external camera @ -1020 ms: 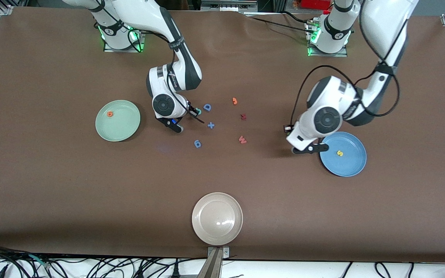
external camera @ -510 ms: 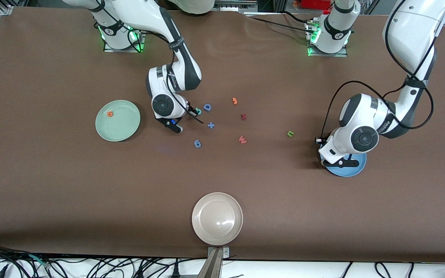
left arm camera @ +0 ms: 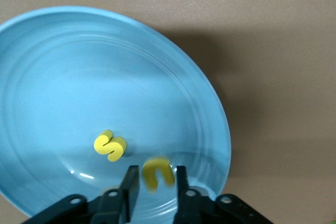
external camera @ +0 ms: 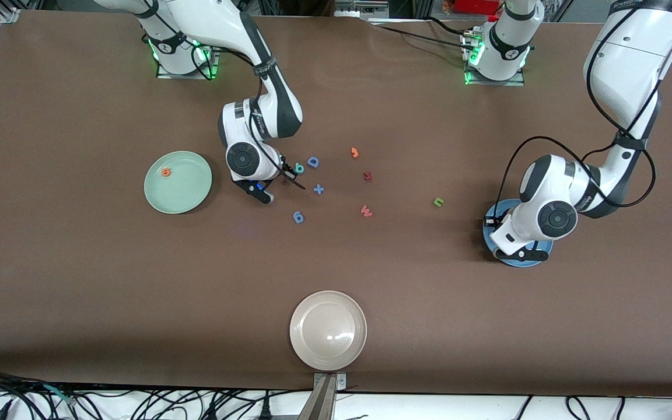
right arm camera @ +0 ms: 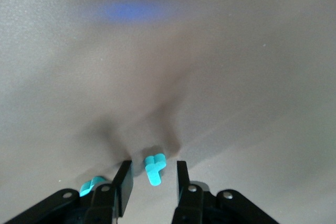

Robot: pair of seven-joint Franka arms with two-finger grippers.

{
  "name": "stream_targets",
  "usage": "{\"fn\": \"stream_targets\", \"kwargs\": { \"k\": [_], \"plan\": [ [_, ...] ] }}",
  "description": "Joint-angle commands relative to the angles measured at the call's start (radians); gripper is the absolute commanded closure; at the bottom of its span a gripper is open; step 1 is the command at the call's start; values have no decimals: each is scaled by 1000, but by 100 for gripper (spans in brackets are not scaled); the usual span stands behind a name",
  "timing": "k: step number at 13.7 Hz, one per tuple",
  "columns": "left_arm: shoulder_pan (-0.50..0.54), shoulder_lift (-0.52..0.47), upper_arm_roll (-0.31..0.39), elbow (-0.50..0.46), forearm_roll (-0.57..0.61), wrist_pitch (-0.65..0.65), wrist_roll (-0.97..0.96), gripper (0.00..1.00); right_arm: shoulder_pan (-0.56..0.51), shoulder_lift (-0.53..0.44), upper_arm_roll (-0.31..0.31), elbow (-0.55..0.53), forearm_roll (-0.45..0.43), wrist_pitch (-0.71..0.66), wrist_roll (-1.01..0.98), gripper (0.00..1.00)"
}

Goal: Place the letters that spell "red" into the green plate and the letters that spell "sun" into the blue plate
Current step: 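Drop the yellow u on the blue plate while the right gripper grasps r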

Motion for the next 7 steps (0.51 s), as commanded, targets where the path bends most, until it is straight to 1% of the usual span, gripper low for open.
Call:
{"fn": "stream_targets", "kwargs": {
  "k": [1,2,3,7],
  "plan": [
    [12,-16,-13,5,15,-7,10,0,12,5,-6,-3,12,14,-9,75],
    [12,-29,-15,5,14,-10,10,0,12,5,-6,-3,12,14,-9,83],
    [12,-39,-16,5,14,-18,8,0,12,5,-6,-3,11,14,-9,88],
    [8,-53,-28,13,12,-40,4,0,12,-1,-9,-3,11,1,-8,97]
  ]
}}
